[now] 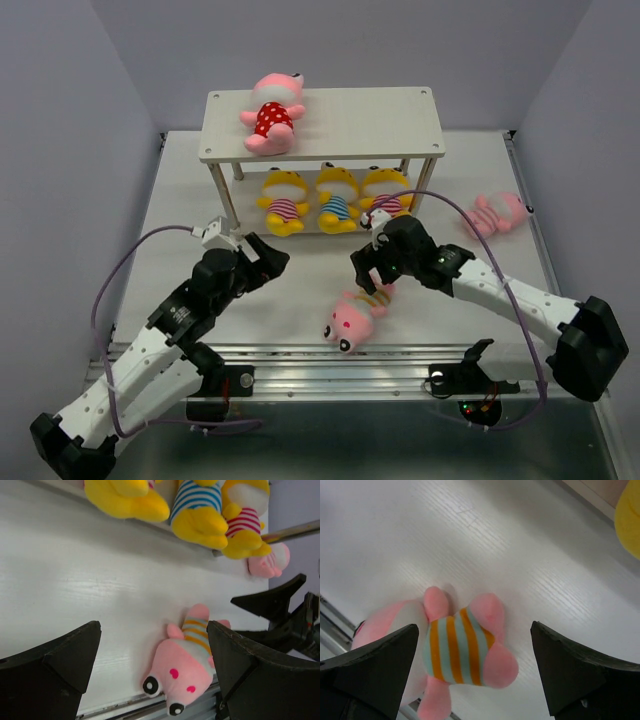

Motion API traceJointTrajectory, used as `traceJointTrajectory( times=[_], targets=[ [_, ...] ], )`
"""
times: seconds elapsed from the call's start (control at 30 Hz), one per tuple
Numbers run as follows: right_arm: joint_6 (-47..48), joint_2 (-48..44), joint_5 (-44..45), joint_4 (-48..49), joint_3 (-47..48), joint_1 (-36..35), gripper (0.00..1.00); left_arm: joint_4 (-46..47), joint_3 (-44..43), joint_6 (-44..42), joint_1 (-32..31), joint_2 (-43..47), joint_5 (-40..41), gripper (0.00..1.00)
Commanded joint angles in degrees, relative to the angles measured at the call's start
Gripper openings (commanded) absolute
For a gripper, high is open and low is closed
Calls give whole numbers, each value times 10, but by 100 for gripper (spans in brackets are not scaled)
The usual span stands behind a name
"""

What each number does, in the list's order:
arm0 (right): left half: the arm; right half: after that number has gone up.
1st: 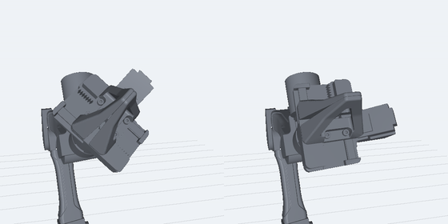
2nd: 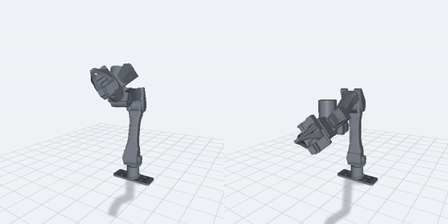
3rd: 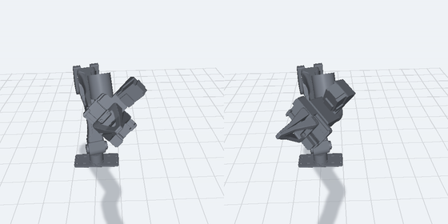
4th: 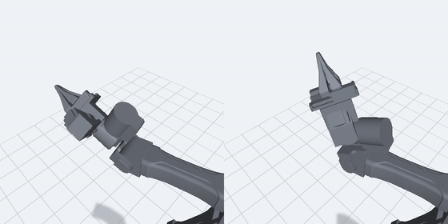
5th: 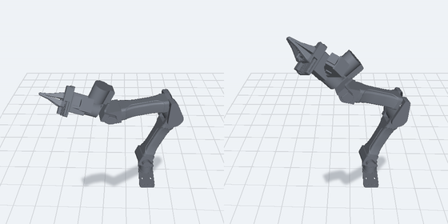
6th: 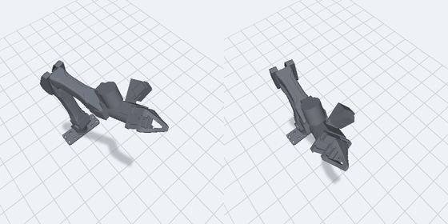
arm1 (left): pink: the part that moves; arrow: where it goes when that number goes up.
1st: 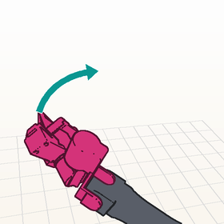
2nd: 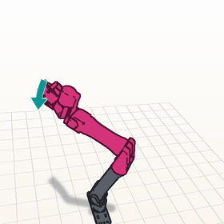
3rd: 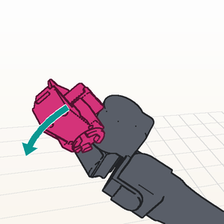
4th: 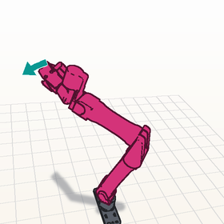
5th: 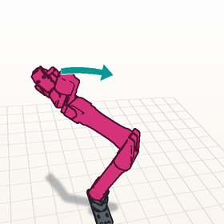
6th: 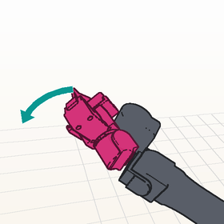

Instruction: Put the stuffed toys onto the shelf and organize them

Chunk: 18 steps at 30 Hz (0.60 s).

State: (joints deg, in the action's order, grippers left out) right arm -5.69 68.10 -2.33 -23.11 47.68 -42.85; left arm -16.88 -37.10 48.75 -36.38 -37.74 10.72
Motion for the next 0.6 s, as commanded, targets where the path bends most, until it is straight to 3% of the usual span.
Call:
traceJointTrajectory(
  times=[0.0,0.17,0.33,0.43,0.47,0.57],
  targets=[
    [50,37,50,50,23,0,99,22,71,39,-3,105,-65,99],
    [71,69,45,53,24,0,92,-1,118,72,-3,208,-31,99],
    [86,106,-3,58,25,0,82,-40,108,78,-3,220,11,99],
    [89,121,-34,68,27,0,67,-46,103,76,-3,203,20,99],
    [90,124,-38,68,26,0,67,-49,102,78,-3,198,25,99],
    [89,131,-48,69,26,0,36,-55,99,86,-3,179,40,99]
  ],
)
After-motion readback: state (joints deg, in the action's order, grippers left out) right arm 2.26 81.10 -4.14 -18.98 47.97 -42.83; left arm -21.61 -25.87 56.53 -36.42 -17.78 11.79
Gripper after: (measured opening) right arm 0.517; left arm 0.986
